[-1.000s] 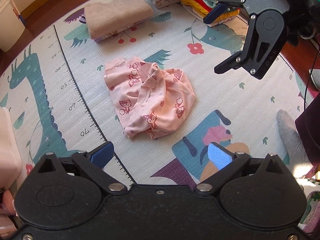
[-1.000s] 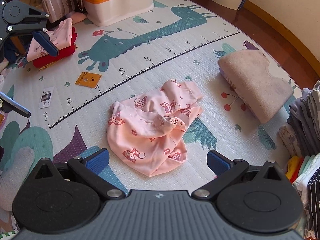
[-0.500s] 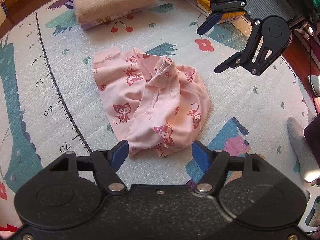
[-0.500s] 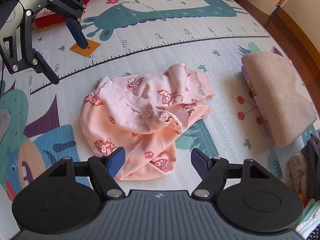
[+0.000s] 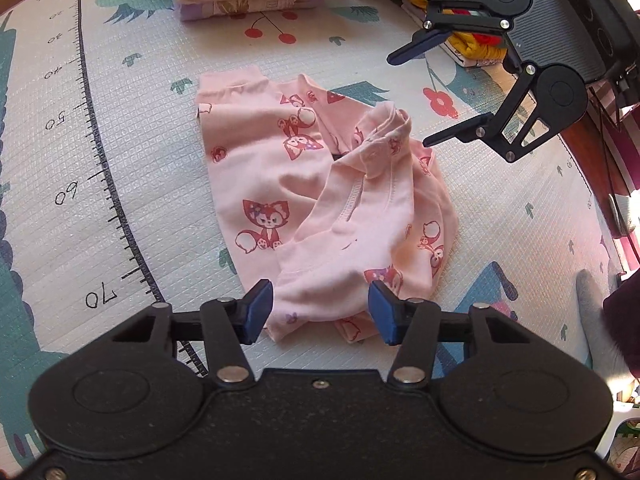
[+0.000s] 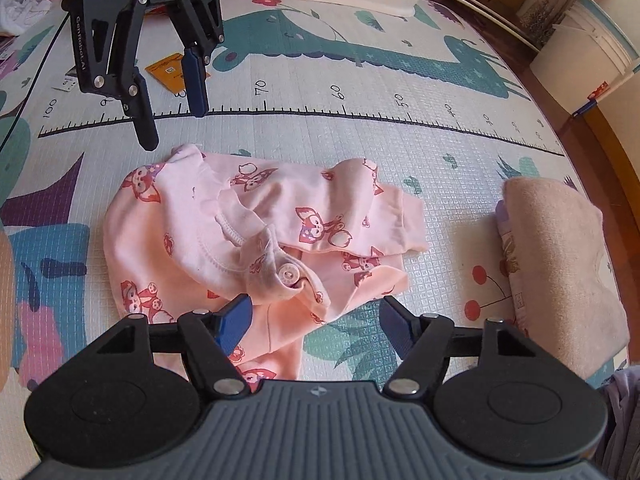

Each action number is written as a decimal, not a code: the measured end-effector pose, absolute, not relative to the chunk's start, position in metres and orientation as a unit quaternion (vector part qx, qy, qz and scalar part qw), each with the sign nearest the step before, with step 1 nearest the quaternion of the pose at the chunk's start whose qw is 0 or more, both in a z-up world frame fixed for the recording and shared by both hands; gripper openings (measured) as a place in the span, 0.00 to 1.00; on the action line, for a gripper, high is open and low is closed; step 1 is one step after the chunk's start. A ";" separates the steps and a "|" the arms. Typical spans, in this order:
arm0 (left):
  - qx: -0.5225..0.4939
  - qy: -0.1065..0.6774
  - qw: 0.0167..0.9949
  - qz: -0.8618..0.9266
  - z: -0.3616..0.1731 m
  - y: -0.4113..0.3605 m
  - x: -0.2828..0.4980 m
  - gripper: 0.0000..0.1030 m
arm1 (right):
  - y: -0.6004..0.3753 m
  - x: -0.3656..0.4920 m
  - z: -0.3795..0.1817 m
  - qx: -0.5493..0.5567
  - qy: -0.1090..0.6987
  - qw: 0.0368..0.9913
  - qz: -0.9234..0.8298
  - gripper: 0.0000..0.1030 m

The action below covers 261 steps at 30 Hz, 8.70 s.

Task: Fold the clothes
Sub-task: 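Move both grippers down toward the crumpled pink fox-print shirt, then grasp the shirt collar with the right gripper while the left gripper grasps the shirt edge, then lift the pink shirt with both grippers and shake it open, then lay the shirt flat on the mat and open both grippers, then move the left gripper to a shirt sleeve cuff and grasp it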

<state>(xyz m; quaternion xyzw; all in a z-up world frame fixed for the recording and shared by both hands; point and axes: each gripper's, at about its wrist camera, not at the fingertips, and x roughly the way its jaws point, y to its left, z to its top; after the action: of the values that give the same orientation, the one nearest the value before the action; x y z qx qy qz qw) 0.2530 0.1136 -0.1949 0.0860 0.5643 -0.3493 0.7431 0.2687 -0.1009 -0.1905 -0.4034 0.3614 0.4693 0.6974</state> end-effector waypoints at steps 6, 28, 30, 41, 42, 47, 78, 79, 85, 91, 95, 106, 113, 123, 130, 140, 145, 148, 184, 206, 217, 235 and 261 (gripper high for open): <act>0.032 0.583 0.740 -0.335 -0.218 0.140 0.275 0.44 | -0.095 0.273 -0.205 -0.418 0.348 0.676 0.497 0.54; 0.009 0.555 0.718 -0.420 -0.236 0.121 0.271 0.34 | -0.110 0.250 -0.229 -0.417 0.373 0.645 0.520 0.36; -0.005 0.555 0.718 -0.419 -0.238 0.126 0.273 0.34 | -0.114 0.250 -0.229 -0.411 0.376 0.649 0.519 0.36; -0.036 0.553 0.724 -0.411 -0.248 0.161 0.290 0.34 | -0.116 0.249 -0.231 -0.409 0.375 0.651 0.518 0.36; -0.046 0.553 0.722 -0.413 -0.248 0.161 0.291 0.34 | -0.116 0.249 -0.231 -0.407 0.376 0.652 0.518 0.36; -0.030 0.551 0.711 -0.436 -0.250 0.146 0.288 0.34 | -0.118 0.248 -0.233 -0.406 0.379 0.653 0.516 0.36; 0.052 0.467 0.787 -0.399 -0.180 0.132 0.281 0.03 | -0.139 0.260 -0.194 -0.330 0.389 0.708 0.489 0.11; 0.056 0.456 0.797 -0.392 -0.171 0.133 0.281 0.03 | -0.140 0.263 -0.188 -0.325 0.387 0.714 0.484 0.11; 0.074 0.389 0.850 -0.347 -0.120 0.141 0.289 0.02 | -0.142 0.288 -0.151 -0.294 0.359 0.761 0.453 0.10; 0.075 0.328 0.892 -0.303 -0.080 0.159 0.305 0.02 | -0.137 0.316 -0.115 -0.273 0.318 0.804 0.422 0.10; 0.070 0.290 0.914 -0.276 -0.053 0.166 0.312 0.02 | -0.131 0.333 -0.090 -0.266 0.284 0.829 0.402 0.09; 0.085 0.159 0.962 -0.206 0.025 0.170 0.316 0.02 | -0.133 0.371 -0.014 -0.271 0.165 0.895 0.314 0.09; 0.116 0.153 0.954 -0.229 0.015 0.157 0.284 0.02 | -0.143 0.332 -0.034 -0.335 0.143 0.860 0.356 0.09; 0.199 0.317 0.859 -0.349 -0.117 0.124 0.191 0.02 | -0.149 0.206 -0.171 -0.465 0.258 0.694 0.486 0.08; 0.267 0.391 0.772 -0.423 -0.192 0.098 0.130 0.02 | -0.139 0.160 -0.206 -0.480 0.297 0.648 0.512 0.08; 0.331 0.404 0.702 -0.485 -0.231 0.073 0.069 0.02 | -0.147 0.104 -0.239 -0.488 0.349 0.593 0.537 0.08; 0.363 0.407 0.675 -0.496 -0.249 0.066 0.044 0.02 | -0.150 0.070 -0.251 -0.499 0.354 0.563 0.556 0.09; 0.362 0.422 0.670 -0.491 -0.254 0.067 0.036 0.02 | -0.149 0.076 -0.248 -0.487 0.366 0.563 0.558 0.09; 0.101 0.500 0.762 -0.400 -0.253 0.062 0.066 0.28 | -0.152 0.078 -0.246 -0.326 0.383 0.672 0.543 0.12; -0.150 0.486 0.858 -0.070 -0.242 0.239 0.164 0.29 | -0.120 0.150 -0.246 -0.292 0.393 0.720 0.492 0.23; -0.167 0.499 0.848 -0.060 -0.243 0.228 0.155 0.00 | -0.123 0.152 -0.257 -0.275 0.415 0.706 0.504 0.25; 0.075 0.455 0.837 -0.294 -0.228 0.054 0.155 0.40 | -0.123 0.159 -0.256 -0.260 0.423 0.706 0.504 0.27; 0.024 0.468 0.856 -0.218 -0.242 0.116 0.284 0.39 | -0.129 0.168 -0.257 -0.188 0.457 0.708 0.505 0.53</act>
<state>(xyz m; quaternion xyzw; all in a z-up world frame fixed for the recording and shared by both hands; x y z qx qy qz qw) 0.2845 0.1159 -0.2420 0.0241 0.4675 -0.2185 0.8562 0.1683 -0.1291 -0.2566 -0.1880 0.4571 0.5049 0.7077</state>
